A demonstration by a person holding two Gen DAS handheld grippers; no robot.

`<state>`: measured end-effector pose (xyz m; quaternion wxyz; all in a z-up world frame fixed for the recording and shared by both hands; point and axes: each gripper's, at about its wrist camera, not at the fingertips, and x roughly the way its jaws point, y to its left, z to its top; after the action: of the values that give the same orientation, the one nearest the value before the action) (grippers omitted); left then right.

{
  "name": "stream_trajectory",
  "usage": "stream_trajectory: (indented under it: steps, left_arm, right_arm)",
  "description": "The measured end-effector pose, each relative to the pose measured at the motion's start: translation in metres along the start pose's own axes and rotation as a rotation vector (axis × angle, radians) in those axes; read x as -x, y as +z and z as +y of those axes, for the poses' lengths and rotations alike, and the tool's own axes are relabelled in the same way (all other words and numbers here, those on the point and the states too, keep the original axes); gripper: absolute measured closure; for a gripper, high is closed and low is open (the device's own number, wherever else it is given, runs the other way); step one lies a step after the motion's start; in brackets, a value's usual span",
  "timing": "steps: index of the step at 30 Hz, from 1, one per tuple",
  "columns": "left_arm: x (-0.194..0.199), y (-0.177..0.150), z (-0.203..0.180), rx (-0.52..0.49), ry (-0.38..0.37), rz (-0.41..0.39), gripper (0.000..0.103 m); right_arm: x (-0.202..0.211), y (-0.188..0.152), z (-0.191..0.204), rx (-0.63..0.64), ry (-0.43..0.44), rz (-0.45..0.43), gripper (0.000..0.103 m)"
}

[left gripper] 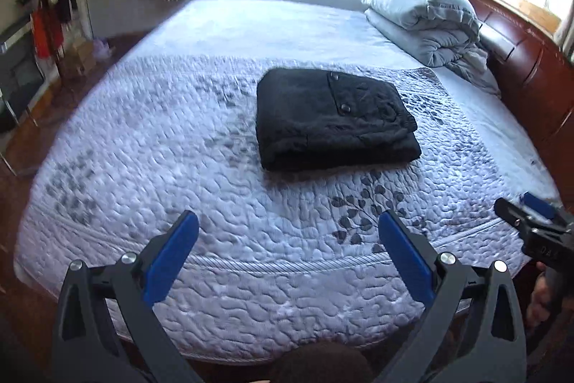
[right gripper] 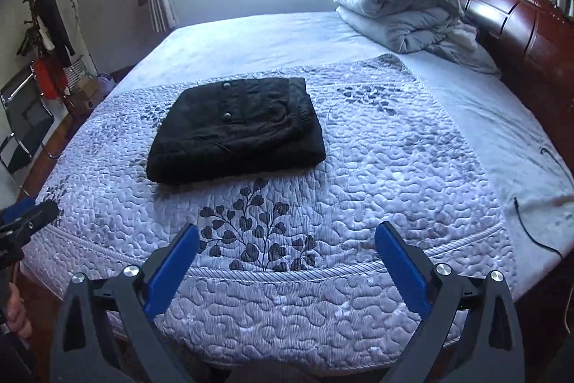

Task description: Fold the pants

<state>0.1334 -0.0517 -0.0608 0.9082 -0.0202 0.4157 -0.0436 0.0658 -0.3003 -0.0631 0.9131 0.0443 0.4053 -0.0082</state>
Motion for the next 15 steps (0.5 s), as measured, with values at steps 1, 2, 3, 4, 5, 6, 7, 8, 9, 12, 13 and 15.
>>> stream_trajectory:
  steps: [1,2,3,4,5,6,7,8,9,12,13,15]
  left_arm:
    - [0.007,0.001,-0.005,-0.028,0.022,-0.019,0.003]
    - [0.012,0.002,-0.008,-0.043,0.028,-0.033,0.003]
    - [0.019,0.002,-0.013,-0.062,0.030,-0.050,0.003]
    - [0.023,0.003,-0.015,-0.071,0.030,-0.058,0.003]
    - [0.029,0.003,-0.019,-0.080,0.028,-0.069,0.003]
    - [0.034,0.004,-0.021,-0.084,0.023,-0.078,0.003]
    - [0.039,0.004,-0.024,-0.088,0.018,-0.085,0.003]
    - [0.042,0.004,-0.026,-0.091,0.016,-0.089,0.003]
    - [0.045,0.004,-0.028,-0.095,0.014,-0.093,0.003]
    - [0.054,0.004,-0.032,-0.097,0.018,-0.108,0.003]
    - [0.056,0.004,-0.033,-0.098,0.021,-0.111,0.003]
    - [0.060,0.004,-0.033,-0.091,0.021,-0.115,0.003]
  right_arm:
    - [0.007,0.000,0.002,0.005,0.003,-0.010,0.004]
    - [0.013,0.001,0.004,0.007,0.005,-0.020,0.004]
    - [0.016,0.002,0.005,0.009,0.004,-0.025,0.004]
    - [0.021,0.003,0.007,0.015,0.001,-0.030,0.004]
    - [0.026,0.003,0.009,0.022,-0.003,-0.038,0.004]
    - [0.031,0.004,0.010,0.026,-0.006,-0.047,0.004]
    - [0.036,0.005,0.013,0.032,-0.007,-0.058,0.004]
    - [0.040,0.006,0.013,0.035,-0.006,-0.066,0.004]
    - [0.044,0.006,0.014,0.037,-0.005,-0.074,0.004]
    - [0.051,0.007,0.016,0.041,-0.003,-0.089,0.004]
    - [0.054,0.008,0.016,0.037,-0.001,-0.095,0.004]
    - [0.058,0.008,0.016,0.033,0.005,-0.101,0.004]
